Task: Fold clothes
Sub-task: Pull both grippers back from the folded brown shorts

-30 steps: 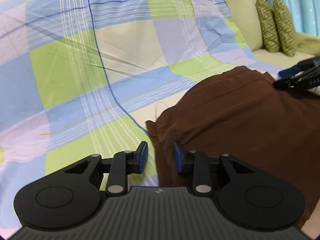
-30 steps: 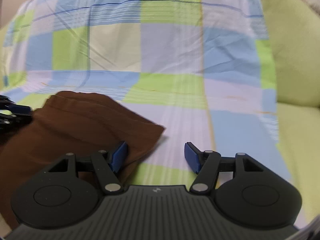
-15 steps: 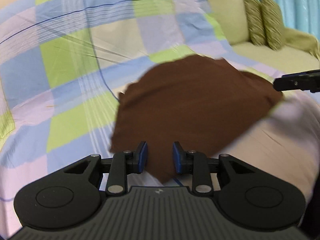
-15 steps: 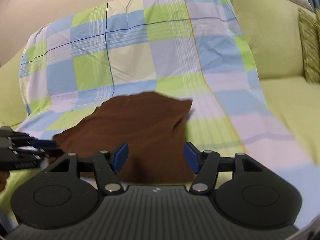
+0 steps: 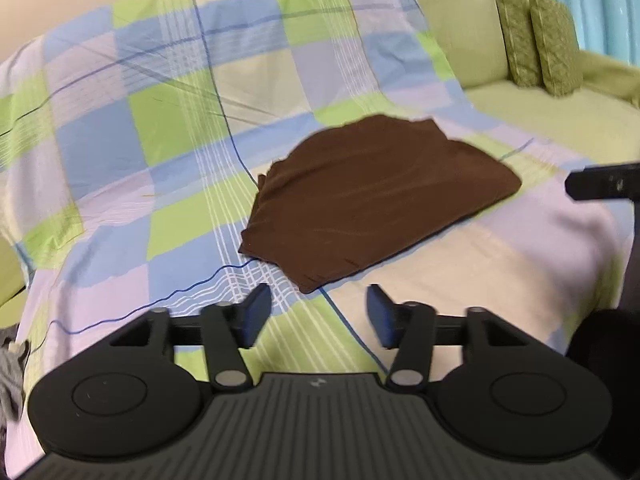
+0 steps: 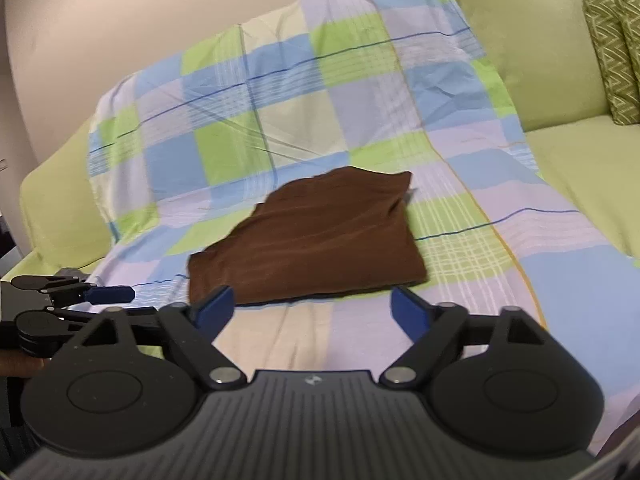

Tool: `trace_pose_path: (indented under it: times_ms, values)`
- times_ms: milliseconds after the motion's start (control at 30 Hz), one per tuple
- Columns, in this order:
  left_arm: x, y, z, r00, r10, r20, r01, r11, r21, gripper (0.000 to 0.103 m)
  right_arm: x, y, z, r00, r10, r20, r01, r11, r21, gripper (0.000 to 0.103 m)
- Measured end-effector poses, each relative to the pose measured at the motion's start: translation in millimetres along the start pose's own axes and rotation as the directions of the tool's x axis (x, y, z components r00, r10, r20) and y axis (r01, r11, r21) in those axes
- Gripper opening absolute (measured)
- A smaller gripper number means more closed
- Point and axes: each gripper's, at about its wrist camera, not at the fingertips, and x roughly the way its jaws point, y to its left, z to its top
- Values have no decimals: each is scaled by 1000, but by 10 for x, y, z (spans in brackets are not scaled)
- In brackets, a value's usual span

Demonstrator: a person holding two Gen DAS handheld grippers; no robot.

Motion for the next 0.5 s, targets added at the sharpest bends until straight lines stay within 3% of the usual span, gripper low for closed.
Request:
trace_pose_path:
  times_ms: [100, 167, 267, 367, 500]
  values:
    - [-218, -20, 27, 999, 25, 21, -25, 1000, -11, 65, -91, 40, 13, 1000, 24, 5, -24, 1000, -15, 93]
    - [-311, -20, 50, 999, 33, 36, -32, 999, -14, 76, -159, 58, 15, 999, 34, 13, -34, 999, -14, 95]
    - [-601, 64, 220, 991, 62, 120, -60, 998, -20, 84, -261, 83, 6, 999, 41, 24, -40, 999, -9, 98]
    - [-910, 183, 388, 973, 87, 216, -78, 996, -50, 96, -356, 107, -16, 999, 37, 27, -37, 999, -3, 99]
    - [-1251, 321, 499, 942, 104, 320, -78, 992, -94, 101, -509, 188, -34, 1000, 21, 23, -21, 999, -35, 101]
